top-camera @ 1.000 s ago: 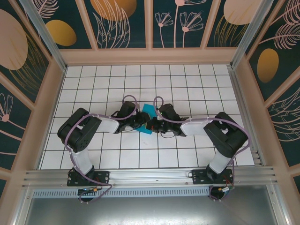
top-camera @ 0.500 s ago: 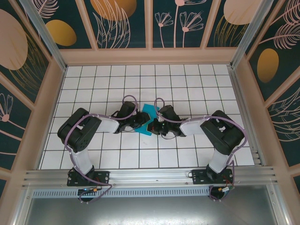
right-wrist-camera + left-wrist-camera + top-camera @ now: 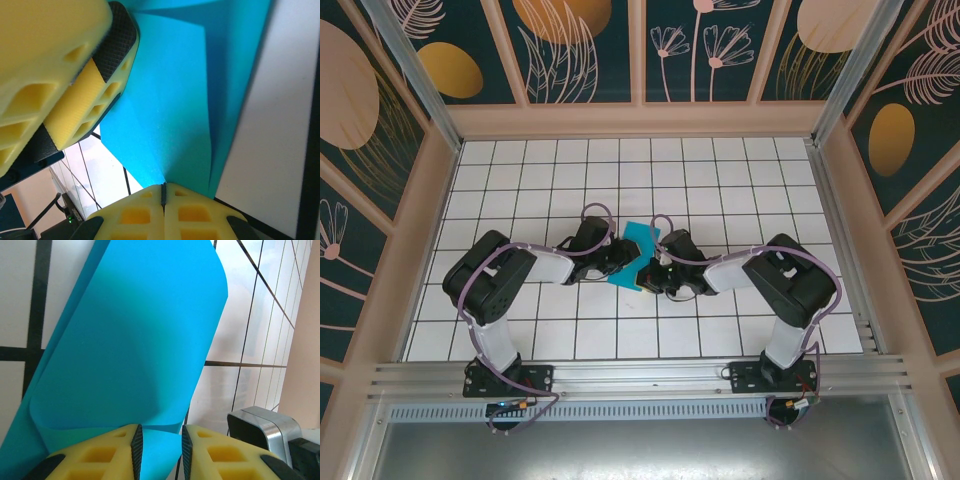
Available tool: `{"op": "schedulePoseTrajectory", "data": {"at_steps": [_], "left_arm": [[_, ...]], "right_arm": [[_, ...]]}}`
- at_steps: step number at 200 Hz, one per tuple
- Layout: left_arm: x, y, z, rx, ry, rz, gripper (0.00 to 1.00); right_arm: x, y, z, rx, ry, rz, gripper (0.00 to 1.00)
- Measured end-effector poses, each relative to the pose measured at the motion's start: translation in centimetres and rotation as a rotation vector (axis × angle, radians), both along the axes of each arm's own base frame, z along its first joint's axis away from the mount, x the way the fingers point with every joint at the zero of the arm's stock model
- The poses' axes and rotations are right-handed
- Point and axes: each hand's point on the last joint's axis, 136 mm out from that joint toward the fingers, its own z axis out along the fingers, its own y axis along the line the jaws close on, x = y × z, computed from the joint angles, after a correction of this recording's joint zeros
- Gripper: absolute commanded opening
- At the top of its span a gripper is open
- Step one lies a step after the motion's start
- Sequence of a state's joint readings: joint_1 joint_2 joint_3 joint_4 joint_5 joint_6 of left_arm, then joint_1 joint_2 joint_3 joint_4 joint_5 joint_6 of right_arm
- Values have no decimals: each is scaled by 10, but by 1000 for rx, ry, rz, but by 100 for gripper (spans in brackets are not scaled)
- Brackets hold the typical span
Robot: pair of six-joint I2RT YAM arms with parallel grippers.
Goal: Fold a paper plane with a square sheet of paper (pick it up from the middle)
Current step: Fold the triangle a second time at the center of the table.
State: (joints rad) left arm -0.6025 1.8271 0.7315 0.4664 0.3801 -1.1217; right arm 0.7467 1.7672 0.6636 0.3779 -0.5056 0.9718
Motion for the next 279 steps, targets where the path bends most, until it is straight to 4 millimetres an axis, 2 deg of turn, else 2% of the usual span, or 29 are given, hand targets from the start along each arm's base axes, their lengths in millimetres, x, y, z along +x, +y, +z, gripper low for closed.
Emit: {"op": "schedulePoseTrajectory", "data": {"at_steps": [68, 158, 190, 230, 250, 279], "left_arm": [[0, 1, -1, 9, 1, 7, 28], [0, 1, -2, 9, 0, 15, 27], [0, 1, -2, 8, -2, 15, 28], [0, 1, -2, 8, -2, 15, 28], [0, 1, -2, 8, -2, 15, 28], [0, 1, -2, 8, -2, 15, 28]], "right_arm": [[-3, -3, -1, -12, 13, -3, 1], [-20, -17, 0, -30, 56, -2, 1], [-21, -18, 18, -21, 37, -1, 1], [1, 0, 44, 29, -28, -9, 0], [9, 4, 34, 23, -14, -25, 0], [6, 0, 1, -38, 59, -34, 0]]}}
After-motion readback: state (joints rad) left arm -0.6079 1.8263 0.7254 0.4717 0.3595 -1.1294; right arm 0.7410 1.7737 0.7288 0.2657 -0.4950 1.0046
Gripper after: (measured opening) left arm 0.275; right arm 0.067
